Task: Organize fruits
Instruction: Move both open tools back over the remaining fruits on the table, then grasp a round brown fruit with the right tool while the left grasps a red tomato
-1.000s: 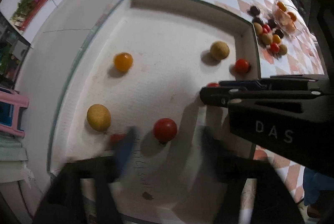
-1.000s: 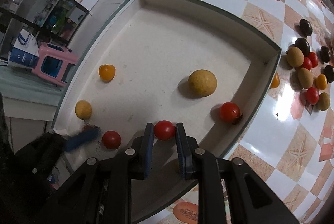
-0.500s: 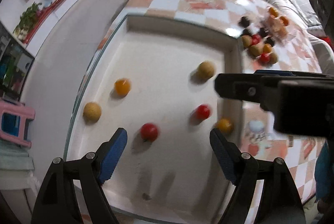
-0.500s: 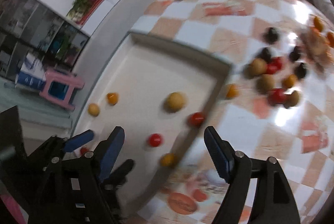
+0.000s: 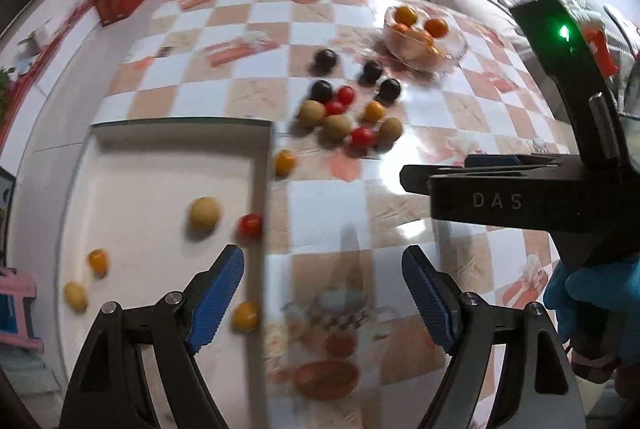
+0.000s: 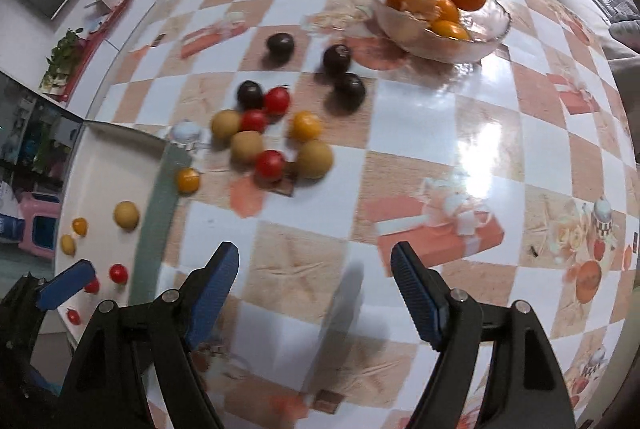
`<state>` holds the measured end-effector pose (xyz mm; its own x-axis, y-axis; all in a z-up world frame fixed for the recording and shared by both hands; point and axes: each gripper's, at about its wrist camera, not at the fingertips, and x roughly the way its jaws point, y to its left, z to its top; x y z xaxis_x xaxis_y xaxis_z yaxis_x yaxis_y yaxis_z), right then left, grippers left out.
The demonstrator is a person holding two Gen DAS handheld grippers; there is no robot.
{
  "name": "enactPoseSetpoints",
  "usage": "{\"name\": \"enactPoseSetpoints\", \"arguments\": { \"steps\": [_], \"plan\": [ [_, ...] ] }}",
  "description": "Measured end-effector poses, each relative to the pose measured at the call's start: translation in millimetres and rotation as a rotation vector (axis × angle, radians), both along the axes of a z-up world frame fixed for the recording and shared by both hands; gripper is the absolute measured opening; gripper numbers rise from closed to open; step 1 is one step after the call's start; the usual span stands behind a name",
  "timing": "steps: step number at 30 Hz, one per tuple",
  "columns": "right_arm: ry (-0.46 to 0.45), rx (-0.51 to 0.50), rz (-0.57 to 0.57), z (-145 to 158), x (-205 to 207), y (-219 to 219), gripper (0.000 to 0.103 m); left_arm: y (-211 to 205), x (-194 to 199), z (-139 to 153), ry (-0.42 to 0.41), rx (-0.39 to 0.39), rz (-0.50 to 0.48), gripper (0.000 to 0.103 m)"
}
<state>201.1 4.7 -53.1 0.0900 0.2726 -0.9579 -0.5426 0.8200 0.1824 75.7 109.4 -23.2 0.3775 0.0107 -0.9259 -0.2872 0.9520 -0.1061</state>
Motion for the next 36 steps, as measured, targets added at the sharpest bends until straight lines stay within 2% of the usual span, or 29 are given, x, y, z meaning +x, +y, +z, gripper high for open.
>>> {"name": "enactPoseSetpoints", "arguments": {
  "steps": [4, 9, 18, 21, 23, 25, 26, 34, 36],
  "plan": [
    [-0.001, 0.003, 0.024, -4.8, 9.1, -1.8, 0.081, -11.7, 19.0, -19.7, 0.037, -0.001, -0.010, 0.082],
    [-0.002, 0.002, 0.075, -14.7, 20.9, 1.1, 0.081, -15.7, 34.5, -31.8, 0.044, 0.015, 0.001, 0.082],
    [0.017, 0.038, 0.173, -28.5, 36.1, 21.2, 0.053, -12.8, 56.9, -44.3, 0.052, 0.048, 0.032, 0.082],
    [0.010, 0.054, 0.204, -29.4, 37.7, 28.1, 0.050, -11.9, 63.2, -47.4, 0.055, 0.058, 0.041, 0.082],
    [-0.001, 0.056, 0.232, -29.6, 38.1, 33.5, 0.044, -11.8, 67.7, -49.4, 0.057, 0.058, 0.050, 0.082],
    [0.002, 0.065, 0.245, -29.7, 39.6, 35.4, 0.031, -12.2, 71.6, -50.6, 0.060, 0.063, 0.053, 0.082],
    [0.000, 0.063, 0.245, -29.8, 40.9, 35.3, 0.029, -12.7, 74.5, -51.4, 0.060, 0.064, 0.053, 0.082],
    [-0.018, 0.053, 0.129, -28.7, 68.2, -4.8, 0.029, -15.0, 99.9, -56.6, 0.056, 0.071, 0.063, 0.082],
    [-0.011, 0.057, 0.104, -28.3, 73.1, -15.5, 0.029, -14.6, 106.6, -59.2, 0.061, 0.068, 0.070, 0.073]
  ]
}}
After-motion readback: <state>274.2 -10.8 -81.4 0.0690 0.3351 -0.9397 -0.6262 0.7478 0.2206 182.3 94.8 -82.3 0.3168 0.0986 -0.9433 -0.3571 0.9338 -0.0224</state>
